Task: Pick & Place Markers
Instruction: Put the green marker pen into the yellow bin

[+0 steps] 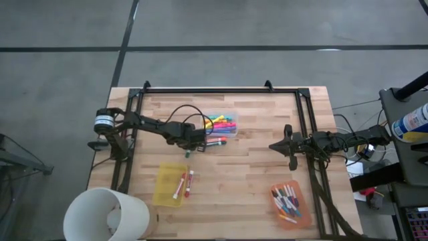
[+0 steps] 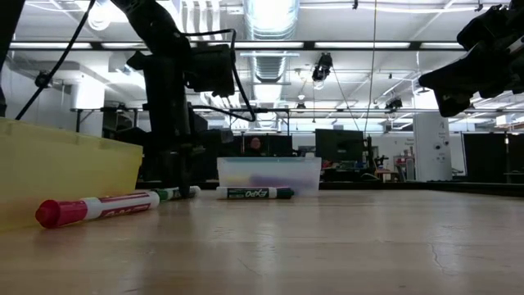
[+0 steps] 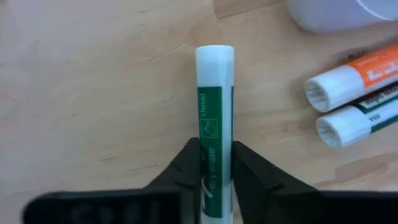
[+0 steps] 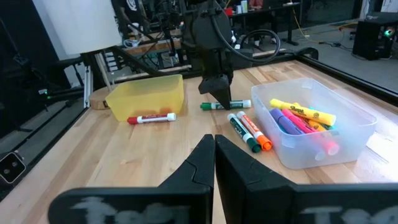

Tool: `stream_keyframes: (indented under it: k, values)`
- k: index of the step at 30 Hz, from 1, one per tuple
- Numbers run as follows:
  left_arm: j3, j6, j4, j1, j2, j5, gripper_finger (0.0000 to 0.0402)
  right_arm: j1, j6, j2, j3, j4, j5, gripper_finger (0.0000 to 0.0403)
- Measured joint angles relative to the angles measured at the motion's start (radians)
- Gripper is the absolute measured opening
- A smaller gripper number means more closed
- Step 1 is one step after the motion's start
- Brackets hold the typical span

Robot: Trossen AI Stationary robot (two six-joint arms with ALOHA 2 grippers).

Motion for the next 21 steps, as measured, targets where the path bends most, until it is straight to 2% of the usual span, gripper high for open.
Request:
stream_keyframes:
  k: [2, 12, 21]
  values:
    - [0.003, 0.025, 0.0, 0.0, 0.0, 0.002, 0.0044, 0.0, 0.0, 0.0, 0.0, 0.0, 0.0, 0.0009]
    - [0.041, 0.074, -0.006, 0.0, -0.003, 0.026, 0.0044, 0.0, 0.0, 0.0, 0.0, 0.0, 0.0, 0.0009]
    - [0.194, 0.09, -0.168, -0.033, -0.01, 0.027, 0.0044, 0.0, 0.0, 0.0, 0.0, 0.0, 0.0, 0.0009]
